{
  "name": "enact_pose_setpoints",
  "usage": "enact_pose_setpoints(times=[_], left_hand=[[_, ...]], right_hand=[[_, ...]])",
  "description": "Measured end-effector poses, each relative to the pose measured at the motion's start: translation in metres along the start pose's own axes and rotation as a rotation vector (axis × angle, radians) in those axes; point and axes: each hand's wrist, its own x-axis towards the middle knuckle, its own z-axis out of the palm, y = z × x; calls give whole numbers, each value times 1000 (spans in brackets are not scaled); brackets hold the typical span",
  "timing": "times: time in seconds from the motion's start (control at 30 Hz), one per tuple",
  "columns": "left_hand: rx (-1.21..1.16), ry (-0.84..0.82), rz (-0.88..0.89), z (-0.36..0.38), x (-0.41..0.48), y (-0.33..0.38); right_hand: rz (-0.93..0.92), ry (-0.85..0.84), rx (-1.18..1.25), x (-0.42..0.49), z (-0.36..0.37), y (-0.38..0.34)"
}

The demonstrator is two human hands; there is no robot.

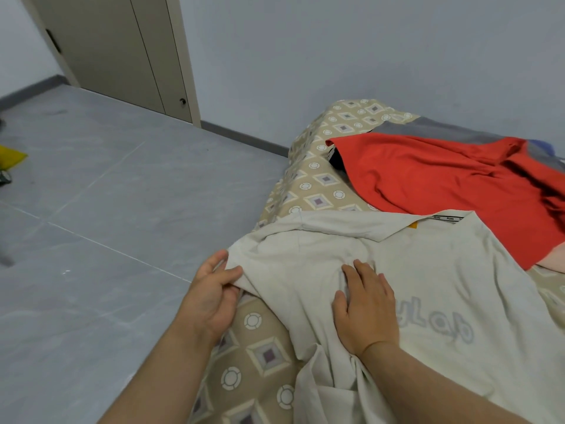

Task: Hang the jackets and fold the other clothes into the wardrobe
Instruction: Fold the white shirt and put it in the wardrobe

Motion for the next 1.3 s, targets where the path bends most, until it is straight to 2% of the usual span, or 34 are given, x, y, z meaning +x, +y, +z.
enact_pose_setpoints(times=[0.13,0.3,0.4,0.5,0.63,0.7,0.77,0.87,0.93,0.97,1.03,1.07,1.13,1.2,1.27,1.3], left_hand=[[16,48,31,-9,-2,2],[151,184,-112,-19,0,-8],[161,164,-190,-13,-3,-11],[175,121,-259,-6,0,-9],[168,-11,-342,-6,12,-8],[118,-70,-289,-7,22,-9],[59,-97,-105,-8,34,-8],[48,-58,148,-3,42,-4],[70,28,206,0,46,-4],[74,89,175,-1,48,-5],[39,123,-50,-3,50,-6],[37,85,-207,-2,46,-6],[53,-9,-423,0,41,-4],[76,-30,-449,4,39,-2],[-7,-62,-380,5,36,5],[-97,-111,-320,4,35,9]], right_hand=[[0,-9,0,0,-1,0],[-31,-41,22,0,-7,-1],[-50,-38,116,11,-22,8],[61,-5,312,56,-41,20],[-29,-69,78,119,-49,21],[-113,-100,13,148,-48,21],[-111,-47,50,179,-51,17],[41,118,209,219,-58,9],[172,115,282,229,-56,7],[197,79,242,228,-52,3],[88,74,-44,213,-44,-10],[-39,123,-208,204,-39,-20],[-304,152,-325,188,-32,-44],[-428,26,-305,182,-25,-67],[-386,-126,-214,184,-19,-85],[-364,-146,-165,188,-18,-92]])
